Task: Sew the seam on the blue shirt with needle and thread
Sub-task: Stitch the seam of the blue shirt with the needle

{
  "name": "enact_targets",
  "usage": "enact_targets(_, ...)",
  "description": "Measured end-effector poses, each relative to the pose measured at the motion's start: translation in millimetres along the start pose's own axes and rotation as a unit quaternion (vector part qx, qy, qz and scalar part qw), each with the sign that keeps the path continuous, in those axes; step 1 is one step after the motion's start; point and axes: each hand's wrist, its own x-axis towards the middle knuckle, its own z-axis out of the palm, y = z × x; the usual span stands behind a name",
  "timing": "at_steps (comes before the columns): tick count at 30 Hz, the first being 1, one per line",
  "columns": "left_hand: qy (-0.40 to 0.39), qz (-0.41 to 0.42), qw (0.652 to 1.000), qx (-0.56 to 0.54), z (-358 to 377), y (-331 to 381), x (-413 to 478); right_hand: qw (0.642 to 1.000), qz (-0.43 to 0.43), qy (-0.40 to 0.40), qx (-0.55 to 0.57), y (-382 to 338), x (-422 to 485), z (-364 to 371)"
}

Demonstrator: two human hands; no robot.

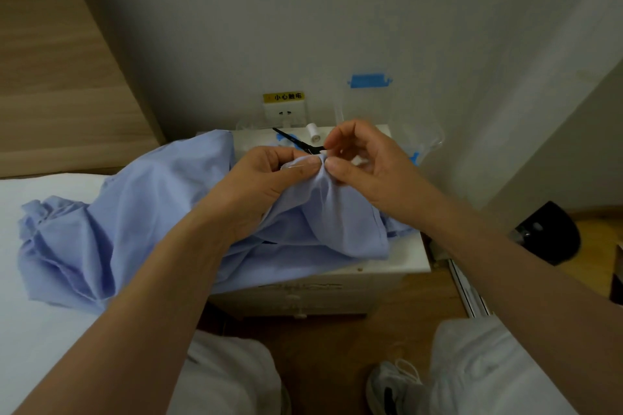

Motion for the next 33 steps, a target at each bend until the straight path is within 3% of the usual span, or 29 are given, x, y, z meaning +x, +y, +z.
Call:
enact_targets(5,0.033,-0.005,0.999,0.009,1.6,0.0,3.2,0.974,-0.168,0.068,-0.139,-3.9,0.7,0.8)
enact_targets(12,0.015,0.001,1.0,0.014,1.3,0.5,0.3,0.95,-0.227,0.065,-0.206,1.5,0.2,5.0)
enact_targets(16,0.058,0.005,0.998,0.037,1.3,-1.3,1.7,0.956,-0.247,0.027,-0.155,-6.7,-2.5,12.9)
enact_targets(19,0.11,-0.006,0.994,-0.002,2.2,1.1,3.4,0.984,-0.122,-0.127,0.018,-15.9,-7.8,12.0)
enact_targets(21,0.131,-0.012,0.991,-0.006,0.4,-0.8,6.9,0.944,0.007,-0.302,0.135,-17.8,-10.8,5.9)
enact_targets(23,0.147,-0.012,0.989,0.004,-1.0,-2.9,9.1,0.855,0.089,-0.481,0.174,-17.3,-13.5,2.1)
enact_targets(25,0.16,-0.014,0.987,0.004,-1.0,-3.2,9.9,0.742,0.137,-0.63,0.181,-17.0,-15.6,2.7)
enact_targets(26,0.164,-0.015,0.986,-0.002,-1.3,-3.9,10.4,0.697,0.155,-0.677,0.18,-17.2,-16.6,3.1)
enact_targets(27,0.166,-0.014,0.986,-0.011,-0.9,-3.7,10.4,0.674,0.169,-0.696,0.181,-17.8,-17.4,3.0)
enact_targets(28,0.166,-0.013,0.986,-0.016,-0.9,-3.7,10.2,0.676,0.18,-0.691,0.182,-18.6,-17.9,1.5)
enact_targets(29,0.165,-0.013,0.986,-0.018,-1.1,-3.4,10.0,0.707,0.186,-0.658,0.179,-19.3,-17.7,-0.7)
enact_targets(31,0.157,-0.015,0.987,-0.024,-1.7,-3.2,9.4,0.833,0.173,-0.508,0.134,-22.3,-15.3,-3.6)
enact_targets(33,0.137,-0.015,0.99,-0.042,-1.5,-2.7,8.5,0.943,0.128,-0.296,0.076,-22.9,-10.9,-0.4)
